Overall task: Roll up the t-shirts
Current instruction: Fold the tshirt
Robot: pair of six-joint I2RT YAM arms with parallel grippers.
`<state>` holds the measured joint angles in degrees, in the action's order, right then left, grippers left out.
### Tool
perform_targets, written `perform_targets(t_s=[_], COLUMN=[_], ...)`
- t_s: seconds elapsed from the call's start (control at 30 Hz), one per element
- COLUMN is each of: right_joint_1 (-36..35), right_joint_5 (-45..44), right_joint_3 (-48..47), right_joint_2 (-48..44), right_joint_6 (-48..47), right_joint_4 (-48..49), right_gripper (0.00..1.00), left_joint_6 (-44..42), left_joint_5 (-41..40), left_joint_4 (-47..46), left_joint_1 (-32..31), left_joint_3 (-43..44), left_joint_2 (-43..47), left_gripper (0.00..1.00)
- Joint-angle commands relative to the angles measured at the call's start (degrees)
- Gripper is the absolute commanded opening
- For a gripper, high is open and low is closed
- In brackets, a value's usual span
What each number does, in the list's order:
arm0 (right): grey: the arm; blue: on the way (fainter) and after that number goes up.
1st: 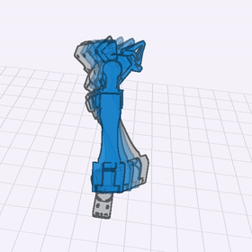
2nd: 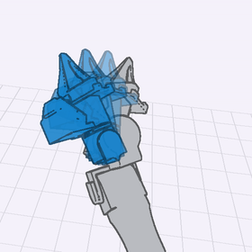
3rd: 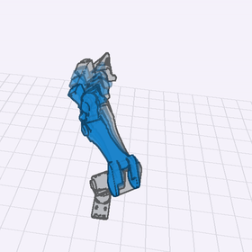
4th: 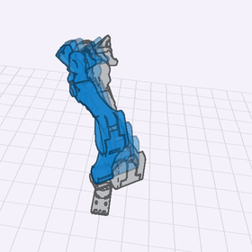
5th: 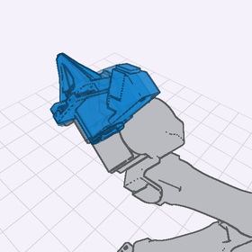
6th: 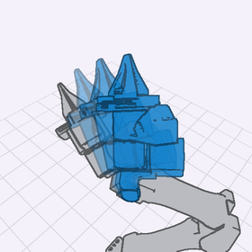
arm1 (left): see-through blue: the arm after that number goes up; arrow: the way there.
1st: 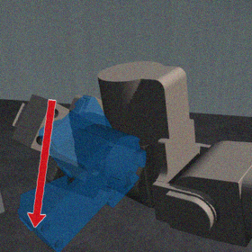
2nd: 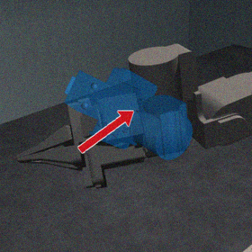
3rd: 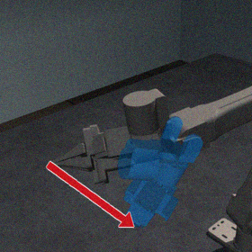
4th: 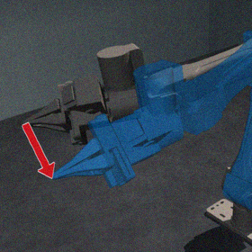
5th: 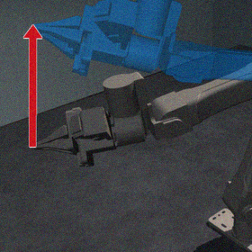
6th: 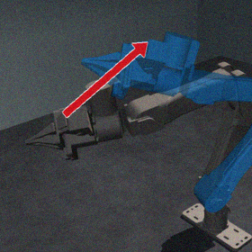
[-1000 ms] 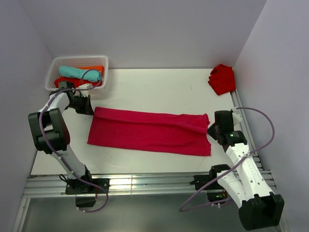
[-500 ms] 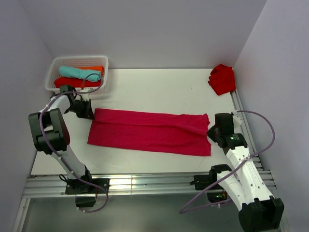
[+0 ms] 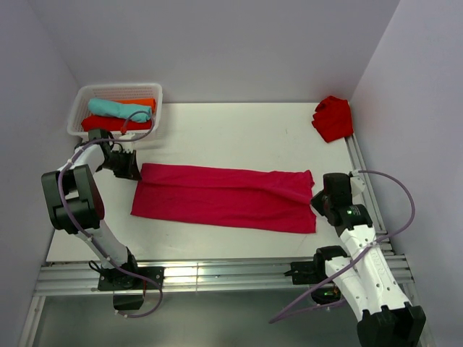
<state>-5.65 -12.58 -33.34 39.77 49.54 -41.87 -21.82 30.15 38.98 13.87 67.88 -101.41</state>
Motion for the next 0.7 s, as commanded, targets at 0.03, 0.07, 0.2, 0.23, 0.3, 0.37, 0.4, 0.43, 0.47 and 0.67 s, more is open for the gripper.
perform_targets(t_s=[0.03, 0.07, 0.2, 0.23, 0.3, 0.37, 0.4, 0.43, 0.47, 0.67], right_joint_1=[-0.1, -0.1, -0.2, -0.2, -0.2, -0.2, -0.2, -0.2, -0.2, -0.6], right_joint_5=[-0.8, -0.3, -0.3, -0.4, -0.5, -0.2, 0.0, 0.4, 1.0, 5.8], right_joint_3=[2.1, 2.1, 2.0, 1.9, 1.4, 0.7, 0.3, -0.1, -1.2, -6.6], right_joint_2=[-1.9, -2.1, -3.6, -3.7, -4.2, -4.2, -3.7, -3.3, -2.4, 11.3], right_joint_6=[1.6, 1.8, 2.1, 2.3, 2.1, 1.4, 1.0, 0.7, -0.2, -4.8], right_joint_4=[-0.9, -0.8, -1.1, -1.2, -1.5, -1.1, -0.6, -0.1, 1.4, 9.6], right_gripper=[0.10, 0.15, 0.35, 0.41, 0.45, 0.47, 0.47, 0.48, 0.48, 0.46], left_joint_6=[-2.0, -2.0, -2.1, -2.1, -2.3, -2.5, -2.5, -2.7, -3.0, -3.0], left_joint_5=[0.6, 0.7, 0.8, 0.7, 0.7, 0.7, 0.7, 0.9, 1.0, -0.4], left_joint_4=[1.2, 1.2, 1.1, 1.2, 1.4, 1.9, 2.2, 3.0, 3.5, 4.3], left_joint_1=[0.3, 0.4, 0.3, 0.3, 0.4, 0.5, 0.5, 0.8, 0.9, 1.9], left_joint_3=[-0.4, -0.6, -1.2, -1.3, -1.1, -0.6, -0.1, 0.2, 0.7, 3.8], left_joint_2=[1.8, 1.8, 2.2, 2.4, 2.5, 2.9, 3.1, 3.3, 3.4, 4.1], left_gripper=[0.00, 0.02, 0.16, 0.18, 0.27, 0.32, 0.37, 0.39, 0.41, 0.44])
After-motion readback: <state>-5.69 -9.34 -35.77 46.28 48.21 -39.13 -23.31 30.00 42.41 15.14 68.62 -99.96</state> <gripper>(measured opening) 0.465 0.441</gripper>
